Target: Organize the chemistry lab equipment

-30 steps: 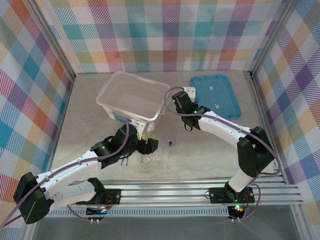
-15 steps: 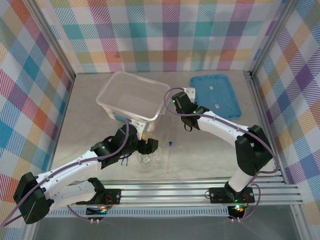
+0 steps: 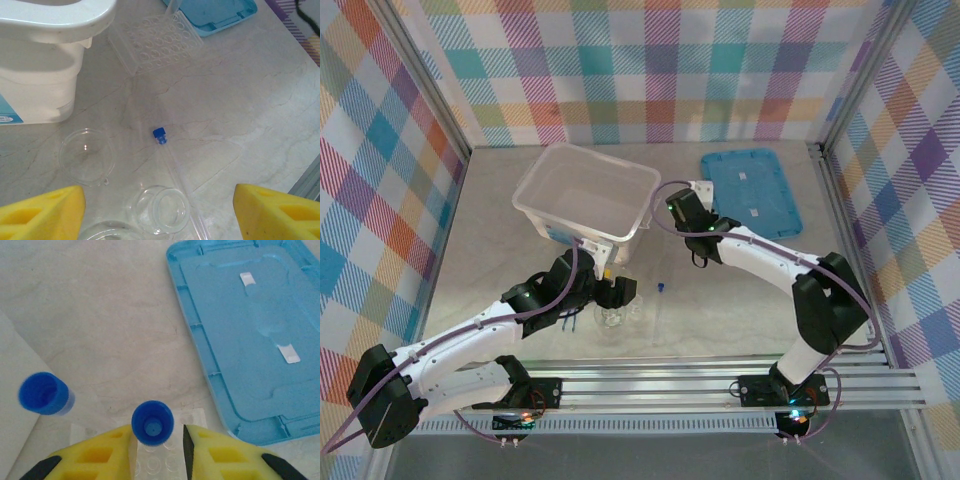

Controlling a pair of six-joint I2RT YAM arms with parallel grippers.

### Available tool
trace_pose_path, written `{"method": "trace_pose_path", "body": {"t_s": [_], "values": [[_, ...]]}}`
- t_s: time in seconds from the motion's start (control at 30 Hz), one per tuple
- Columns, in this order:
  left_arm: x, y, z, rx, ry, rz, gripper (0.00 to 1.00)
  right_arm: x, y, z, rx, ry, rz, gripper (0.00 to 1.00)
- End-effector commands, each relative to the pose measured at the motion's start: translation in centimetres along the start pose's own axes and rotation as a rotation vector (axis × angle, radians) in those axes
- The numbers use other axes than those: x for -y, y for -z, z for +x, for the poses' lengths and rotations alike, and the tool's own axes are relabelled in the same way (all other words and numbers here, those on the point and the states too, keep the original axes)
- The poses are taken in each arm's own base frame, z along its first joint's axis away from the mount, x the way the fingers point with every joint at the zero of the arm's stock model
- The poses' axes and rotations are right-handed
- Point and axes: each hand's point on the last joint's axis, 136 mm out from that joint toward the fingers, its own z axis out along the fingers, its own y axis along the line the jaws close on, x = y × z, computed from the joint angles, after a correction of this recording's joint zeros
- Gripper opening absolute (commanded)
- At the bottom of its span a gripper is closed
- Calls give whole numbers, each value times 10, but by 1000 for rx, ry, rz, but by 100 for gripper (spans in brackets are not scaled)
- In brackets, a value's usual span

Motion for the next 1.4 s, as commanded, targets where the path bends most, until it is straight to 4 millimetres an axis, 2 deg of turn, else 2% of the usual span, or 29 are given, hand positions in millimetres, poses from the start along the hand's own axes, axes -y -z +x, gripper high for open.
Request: {"method": "trace_pose_path", "body": {"t_s": [0.0, 0.2, 0.37, 0.53, 0.63, 0.83, 1.03, 1.2, 1.33, 1.37], "values": [[1, -2, -3, -4, 1, 8, 77, 9, 24, -22, 54, -39, -21, 32], [8, -4, -8, -4, -25, 36, 76, 17, 61, -41, 71, -59, -75, 40], [14, -11, -10, -13, -29, 56, 75, 9, 81, -33, -34, -33, -169, 45], [14, -14, -14, -14, -51, 40, 75, -15, 94, 2, -217, -38, -318, 46], [16, -18, -15, -21, -57, 37, 75, -23, 99, 27, -292, -29, -326, 46], [32, -24, -2, -77, -126, 78, 74, -39, 98, 72, -442, -18, -364, 46], [37, -26, 10, -109, -137, 109, 74, -57, 94, 111, -568, -23, -399, 46], [30, -23, 16, -124, -153, 61, 74, -66, 89, 136, -628, -13, -385, 45], [16, -19, 19, -133, -164, -17, 74, -76, 86, 153, -664, -3, -382, 45], [9, -17, 26, -158, -166, -48, 74, -78, 86, 156, -674, 0, -380, 45]]}}
